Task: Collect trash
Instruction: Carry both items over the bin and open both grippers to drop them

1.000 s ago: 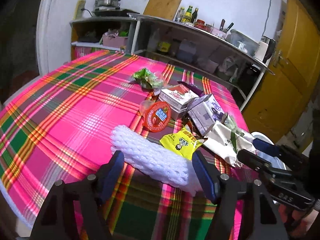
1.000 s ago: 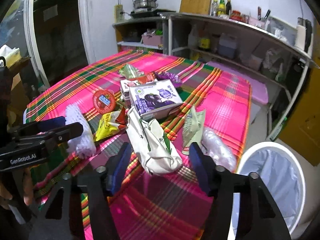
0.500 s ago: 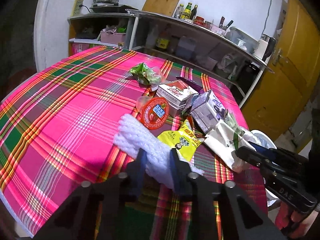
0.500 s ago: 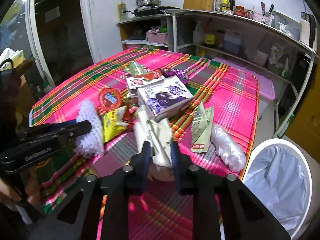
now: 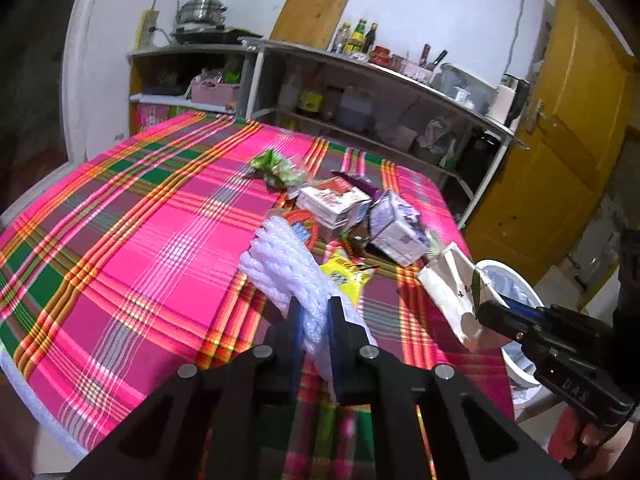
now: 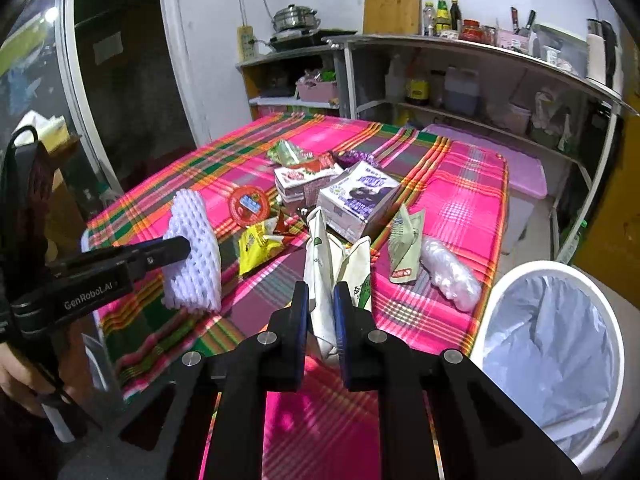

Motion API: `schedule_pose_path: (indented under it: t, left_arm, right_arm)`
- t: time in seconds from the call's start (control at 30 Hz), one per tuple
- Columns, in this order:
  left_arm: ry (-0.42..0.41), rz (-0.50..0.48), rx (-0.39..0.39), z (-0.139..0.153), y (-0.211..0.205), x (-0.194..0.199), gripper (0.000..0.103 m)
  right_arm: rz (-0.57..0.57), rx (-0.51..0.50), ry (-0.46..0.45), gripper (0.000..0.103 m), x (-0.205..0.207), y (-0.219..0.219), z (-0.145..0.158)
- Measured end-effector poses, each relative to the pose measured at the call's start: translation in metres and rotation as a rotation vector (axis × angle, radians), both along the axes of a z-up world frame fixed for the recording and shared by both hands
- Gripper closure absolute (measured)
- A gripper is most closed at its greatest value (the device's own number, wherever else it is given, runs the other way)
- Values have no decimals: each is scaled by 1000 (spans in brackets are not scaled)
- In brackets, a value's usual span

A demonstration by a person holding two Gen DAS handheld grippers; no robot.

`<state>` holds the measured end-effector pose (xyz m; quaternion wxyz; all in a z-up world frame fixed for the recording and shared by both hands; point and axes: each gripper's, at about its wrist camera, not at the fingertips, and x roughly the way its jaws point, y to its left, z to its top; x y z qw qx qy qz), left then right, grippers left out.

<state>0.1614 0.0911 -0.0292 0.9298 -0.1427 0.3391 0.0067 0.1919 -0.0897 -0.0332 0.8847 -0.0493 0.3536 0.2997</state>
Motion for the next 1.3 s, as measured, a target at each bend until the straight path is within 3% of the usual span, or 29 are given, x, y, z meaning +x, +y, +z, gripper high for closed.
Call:
schedule_pose_path:
  t: [0.23, 0.6, 0.97, 1.3]
  left_arm:
    - [-51, -98, -1, 21, -28, -6, 92]
    - [-66, -300, 0, 31, -104, 22, 92]
    - [-36, -493, 14, 19, -189, 59, 92]
    - [47, -570, 29, -13, -233, 91, 90]
  right_arm:
    - [-91, 44, -16, 90, -13, -38, 12]
    - [-303, 80, 8, 90, -13, -124, 8]
    - [-439, 85, 66, 90, -1, -185, -13]
    - [-487, 81, 135, 88, 6, -208, -36]
